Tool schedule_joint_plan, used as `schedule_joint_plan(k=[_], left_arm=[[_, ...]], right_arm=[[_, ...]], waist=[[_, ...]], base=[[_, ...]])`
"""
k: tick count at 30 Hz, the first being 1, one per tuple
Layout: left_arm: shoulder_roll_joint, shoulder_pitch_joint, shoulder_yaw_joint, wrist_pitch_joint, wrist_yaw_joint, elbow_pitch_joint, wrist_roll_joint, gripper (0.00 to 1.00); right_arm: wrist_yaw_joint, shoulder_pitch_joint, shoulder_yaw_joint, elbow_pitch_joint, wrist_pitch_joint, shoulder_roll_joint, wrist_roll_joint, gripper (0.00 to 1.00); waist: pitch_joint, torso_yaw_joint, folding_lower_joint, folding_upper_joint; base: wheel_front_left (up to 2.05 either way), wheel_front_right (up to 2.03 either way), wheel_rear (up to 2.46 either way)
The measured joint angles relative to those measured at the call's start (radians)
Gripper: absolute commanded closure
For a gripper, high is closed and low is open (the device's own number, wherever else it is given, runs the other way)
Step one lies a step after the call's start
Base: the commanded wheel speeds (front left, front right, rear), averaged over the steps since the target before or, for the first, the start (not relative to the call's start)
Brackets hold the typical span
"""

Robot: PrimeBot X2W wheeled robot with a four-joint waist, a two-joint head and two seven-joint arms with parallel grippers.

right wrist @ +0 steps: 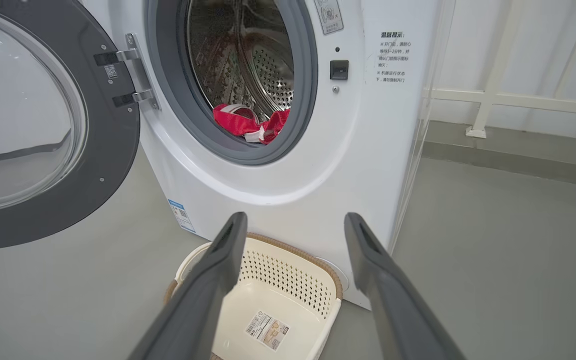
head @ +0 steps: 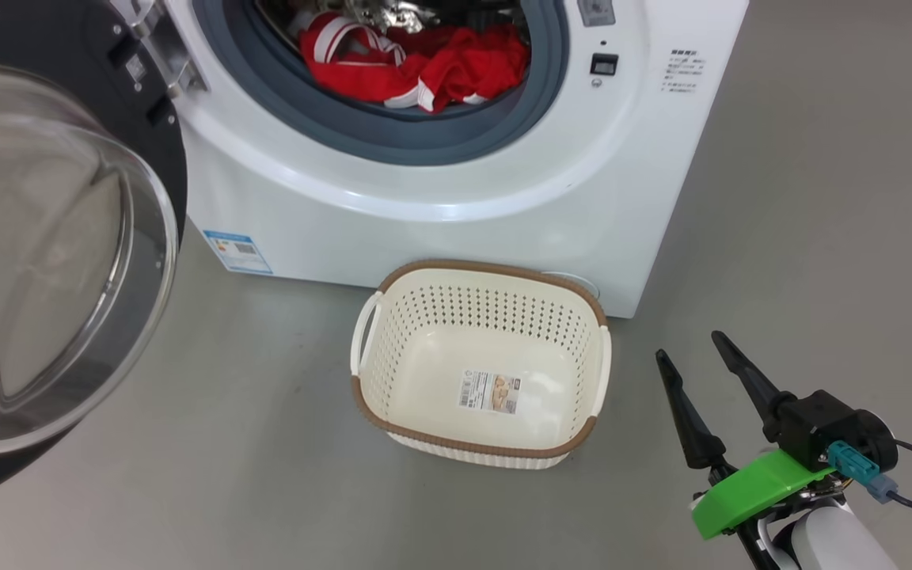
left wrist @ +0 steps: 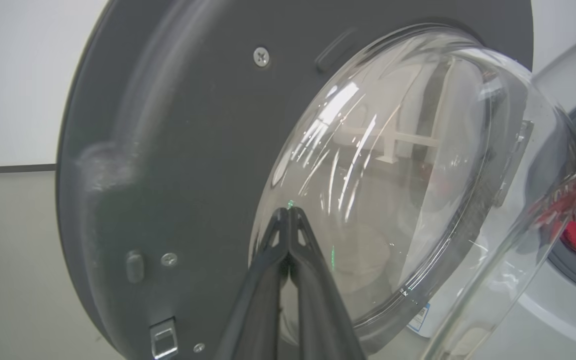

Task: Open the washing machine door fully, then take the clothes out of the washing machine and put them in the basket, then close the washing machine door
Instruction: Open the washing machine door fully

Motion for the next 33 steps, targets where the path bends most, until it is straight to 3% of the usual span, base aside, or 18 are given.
schedule_joint_plan(k=[8,15,16,18,33], left_arm=[[-0.025,0.120,-0.113,0.000,0.000,-0.126,-0.037,1.00],[-0.076,0.252,-0.236,0.000,0.000,-0.259,-0.072,0.49],[-0.082,0.267,-0.252,0.000,0.000,-0.276,-0.076,0.29],[-0.091,0.292,-0.272,0.000,0.000,-0.305,-0.092,0.00],[-0.060,0.392,-0.507,0.000,0.000,-0.438,-0.165,0.00]], right_arm=[[0.000,0.028,-0.021,-0.011,0.000,0.009,0.001,0.00],[0.000,0.059,-0.051,-0.040,0.000,0.019,0.001,0.00],[0.000,0.064,-0.053,-0.042,0.000,0.021,0.001,0.00],[0.000,0.074,-0.058,-0.052,0.000,0.025,0.001,0.00],[0.000,0.120,-0.136,-0.091,0.000,0.038,0.001,0.00]], waist=[[-0.031,-0.025,0.0000,0.0000],[-0.052,-0.057,0.0000,0.0000],[-0.054,-0.062,0.0000,0.0000],[-0.058,-0.072,0.0000,0.0000],[-0.062,-0.163,0.0000,0.0000]], base=[[0.00,0.00,0.00],[0.00,0.00,0.00],[0.00,0.00,0.00],[0.00,0.00,0.00],[0.00,0.00,0.00]])
